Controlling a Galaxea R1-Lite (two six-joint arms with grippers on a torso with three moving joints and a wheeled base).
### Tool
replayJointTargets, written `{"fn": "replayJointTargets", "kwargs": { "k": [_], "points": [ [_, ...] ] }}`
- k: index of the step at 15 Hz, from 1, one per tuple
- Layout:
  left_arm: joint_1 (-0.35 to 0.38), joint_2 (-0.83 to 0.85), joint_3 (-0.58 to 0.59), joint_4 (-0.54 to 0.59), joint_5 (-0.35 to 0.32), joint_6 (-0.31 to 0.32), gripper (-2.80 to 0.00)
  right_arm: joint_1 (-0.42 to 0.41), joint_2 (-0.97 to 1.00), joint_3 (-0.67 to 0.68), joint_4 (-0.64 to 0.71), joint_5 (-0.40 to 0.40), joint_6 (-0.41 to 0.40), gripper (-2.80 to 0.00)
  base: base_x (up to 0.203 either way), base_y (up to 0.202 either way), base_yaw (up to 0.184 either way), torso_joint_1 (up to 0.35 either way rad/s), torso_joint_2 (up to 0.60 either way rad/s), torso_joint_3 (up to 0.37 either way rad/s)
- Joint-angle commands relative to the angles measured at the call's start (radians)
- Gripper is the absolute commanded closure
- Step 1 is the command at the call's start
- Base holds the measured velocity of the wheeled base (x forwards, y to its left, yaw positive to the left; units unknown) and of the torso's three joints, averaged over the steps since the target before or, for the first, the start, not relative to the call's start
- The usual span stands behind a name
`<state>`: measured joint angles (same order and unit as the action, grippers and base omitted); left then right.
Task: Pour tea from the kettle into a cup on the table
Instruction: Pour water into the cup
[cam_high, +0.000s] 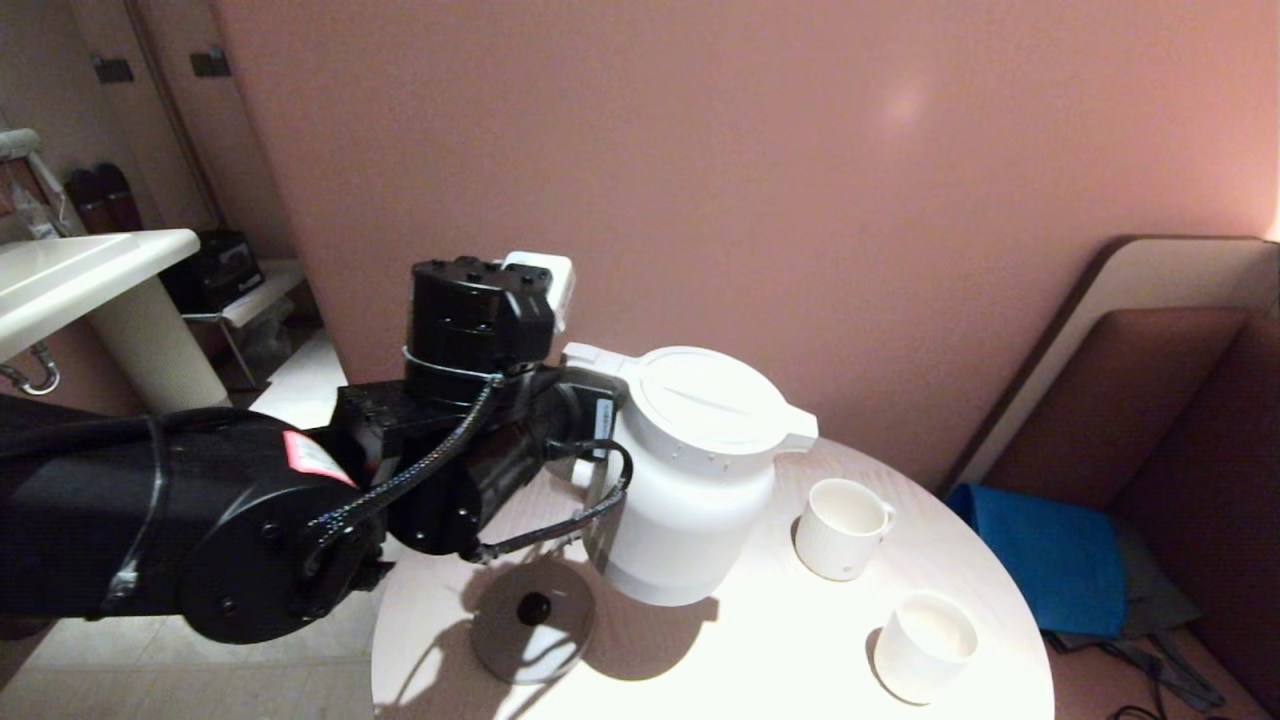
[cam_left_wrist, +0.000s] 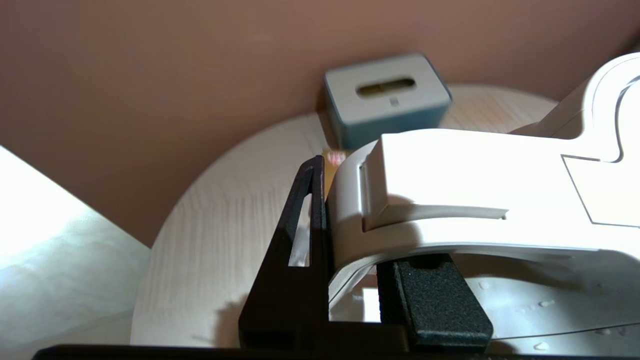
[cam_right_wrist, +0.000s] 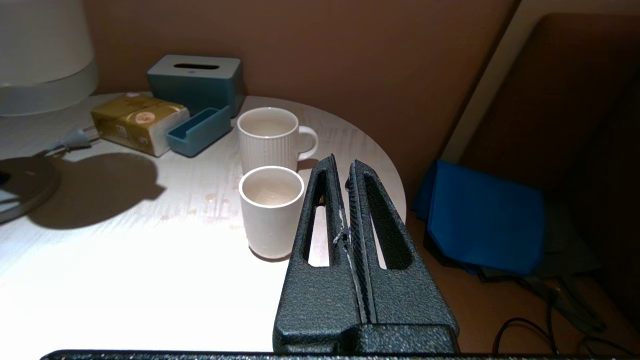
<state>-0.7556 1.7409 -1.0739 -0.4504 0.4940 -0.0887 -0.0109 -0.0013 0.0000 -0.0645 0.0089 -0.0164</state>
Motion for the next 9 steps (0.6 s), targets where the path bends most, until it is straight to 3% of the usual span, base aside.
{"fn": "replayJointTargets", "kwargs": {
  "k": [1, 5, 9],
  "points": [
    [-0.045, 0.076, -0.068, 0.002, 0.051, 0.001, 0.0, 0.0, 0.001, 0.0, 0.0, 0.0, 0.0, 0.0, 0.0, 0.0, 0.0, 0.0, 0.0, 0.0],
    [-0.094, 0.136, -0.139, 0.072, 0.058, 0.041, 0.0, 0.0, 0.001, 0.0, 0.0, 0.0, 0.0, 0.0, 0.0, 0.0, 0.0, 0.0, 0.0, 0.0],
    [-0.14, 0.234, -0.292, 0.109, 0.075, 0.047, 0.0, 0.0, 0.001, 0.0, 0.0, 0.0, 0.0, 0.0, 0.0, 0.0, 0.0, 0.0, 0.0, 0.0]
  ]
}}
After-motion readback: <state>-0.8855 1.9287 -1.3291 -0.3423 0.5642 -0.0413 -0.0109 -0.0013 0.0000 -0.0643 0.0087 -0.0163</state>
